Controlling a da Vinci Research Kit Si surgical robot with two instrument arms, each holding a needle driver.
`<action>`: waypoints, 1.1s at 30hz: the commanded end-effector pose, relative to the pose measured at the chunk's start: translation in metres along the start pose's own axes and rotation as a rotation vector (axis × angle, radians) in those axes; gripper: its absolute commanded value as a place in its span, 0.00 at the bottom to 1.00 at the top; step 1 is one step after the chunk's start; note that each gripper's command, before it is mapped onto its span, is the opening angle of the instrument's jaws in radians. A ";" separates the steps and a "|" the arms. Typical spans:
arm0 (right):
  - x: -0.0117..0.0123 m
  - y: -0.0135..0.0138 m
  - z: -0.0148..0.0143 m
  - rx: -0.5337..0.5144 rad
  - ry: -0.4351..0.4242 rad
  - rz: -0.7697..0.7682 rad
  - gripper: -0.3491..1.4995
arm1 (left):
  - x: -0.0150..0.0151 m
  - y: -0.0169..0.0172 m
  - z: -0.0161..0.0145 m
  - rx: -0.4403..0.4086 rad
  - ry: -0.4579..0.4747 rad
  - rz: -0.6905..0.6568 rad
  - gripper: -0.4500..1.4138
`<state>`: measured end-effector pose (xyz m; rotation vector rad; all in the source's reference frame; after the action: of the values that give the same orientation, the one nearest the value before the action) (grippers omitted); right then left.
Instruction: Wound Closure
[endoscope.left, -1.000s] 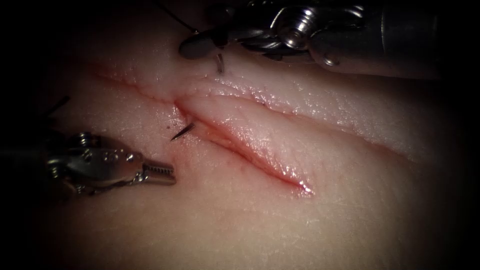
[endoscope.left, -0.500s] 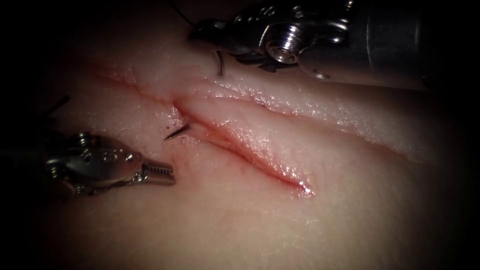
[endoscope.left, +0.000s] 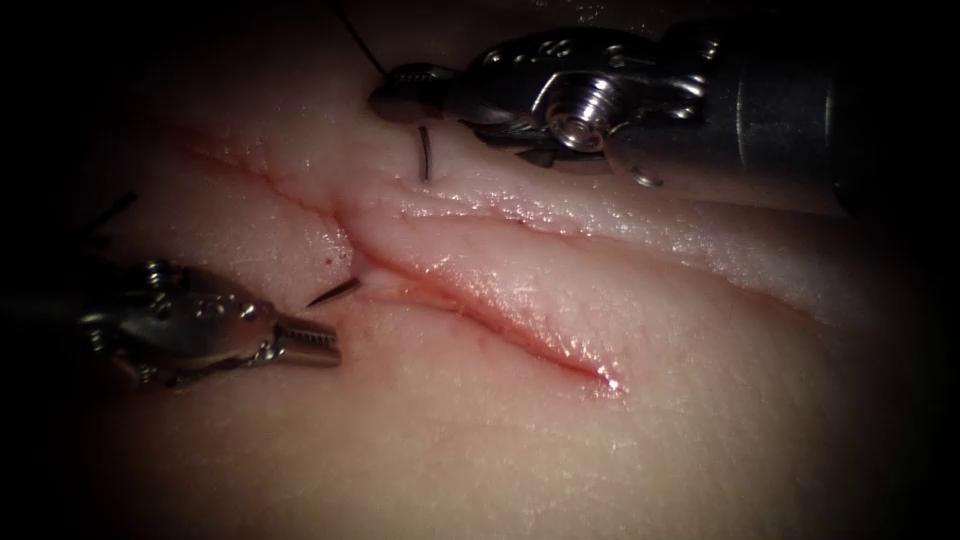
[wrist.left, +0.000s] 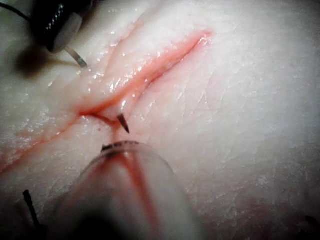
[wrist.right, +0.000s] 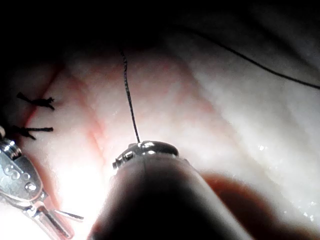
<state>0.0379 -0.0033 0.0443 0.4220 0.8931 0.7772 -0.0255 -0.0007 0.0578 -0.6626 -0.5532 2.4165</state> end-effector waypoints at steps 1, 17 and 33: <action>-0.0007 0.0001 0.0008 0.039 0.026 0.078 0.00 | -0.0004 -0.0003 0.0004 0.003 0.001 0.007 0.28; -0.0022 -0.0011 0.0010 0.190 0.116 0.344 0.00 | -0.0018 -0.0019 -0.0024 0.023 -0.002 0.031 0.28; -0.0009 0.0011 -0.0018 0.263 0.258 0.458 0.61 | -0.0015 -0.0025 -0.0023 -0.030 0.090 0.201 0.31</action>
<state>0.0350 -0.0037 0.0441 0.7982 1.1701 1.1588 -0.0215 0.0013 0.0571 -0.9051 -0.5033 2.5653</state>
